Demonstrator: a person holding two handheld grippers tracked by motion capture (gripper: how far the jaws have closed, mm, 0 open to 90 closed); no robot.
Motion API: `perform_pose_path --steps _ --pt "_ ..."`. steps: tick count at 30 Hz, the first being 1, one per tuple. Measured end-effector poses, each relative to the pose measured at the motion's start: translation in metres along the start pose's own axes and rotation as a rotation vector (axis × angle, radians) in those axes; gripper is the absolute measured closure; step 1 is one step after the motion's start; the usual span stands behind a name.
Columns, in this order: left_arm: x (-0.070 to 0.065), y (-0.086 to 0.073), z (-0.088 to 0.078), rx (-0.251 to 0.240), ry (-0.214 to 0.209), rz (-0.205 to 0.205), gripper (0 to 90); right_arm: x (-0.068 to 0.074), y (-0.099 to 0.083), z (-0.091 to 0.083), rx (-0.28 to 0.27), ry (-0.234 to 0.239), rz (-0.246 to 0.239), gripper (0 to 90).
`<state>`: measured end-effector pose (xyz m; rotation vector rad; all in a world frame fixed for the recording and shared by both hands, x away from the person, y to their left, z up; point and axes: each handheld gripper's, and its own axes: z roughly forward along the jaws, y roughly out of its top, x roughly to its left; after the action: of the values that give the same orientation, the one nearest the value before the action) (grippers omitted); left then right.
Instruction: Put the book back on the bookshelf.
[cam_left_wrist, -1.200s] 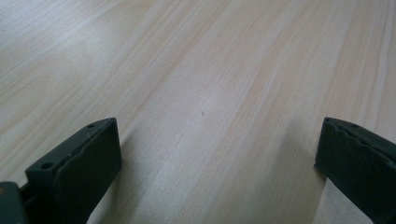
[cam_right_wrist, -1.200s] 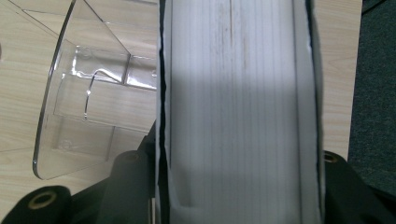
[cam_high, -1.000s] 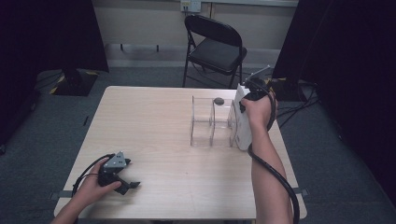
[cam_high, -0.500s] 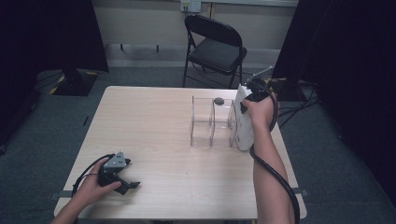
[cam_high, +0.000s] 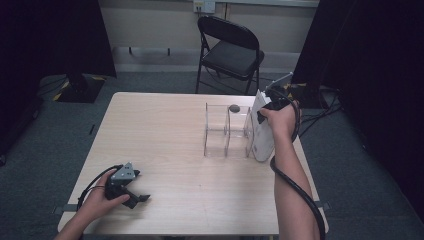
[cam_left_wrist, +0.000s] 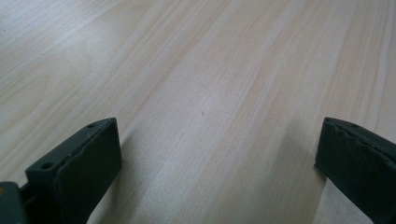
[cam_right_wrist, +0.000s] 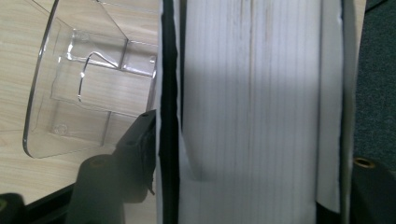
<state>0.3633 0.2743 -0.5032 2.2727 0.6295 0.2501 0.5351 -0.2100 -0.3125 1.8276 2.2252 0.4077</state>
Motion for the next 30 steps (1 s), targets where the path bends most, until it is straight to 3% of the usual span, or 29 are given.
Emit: perform_pose_path --steps 17,30 --pt "0.0 0.0 0.0 0.0 -0.002 0.0 0.0 -0.001 -0.011 -0.012 0.01 0.03 -0.011 29.4" --pt "0.0 0.0 0.0 0.0 -0.002 0.0 0.0 -0.005 -0.029 -0.014 -0.001 0.054 -0.018 25.8"
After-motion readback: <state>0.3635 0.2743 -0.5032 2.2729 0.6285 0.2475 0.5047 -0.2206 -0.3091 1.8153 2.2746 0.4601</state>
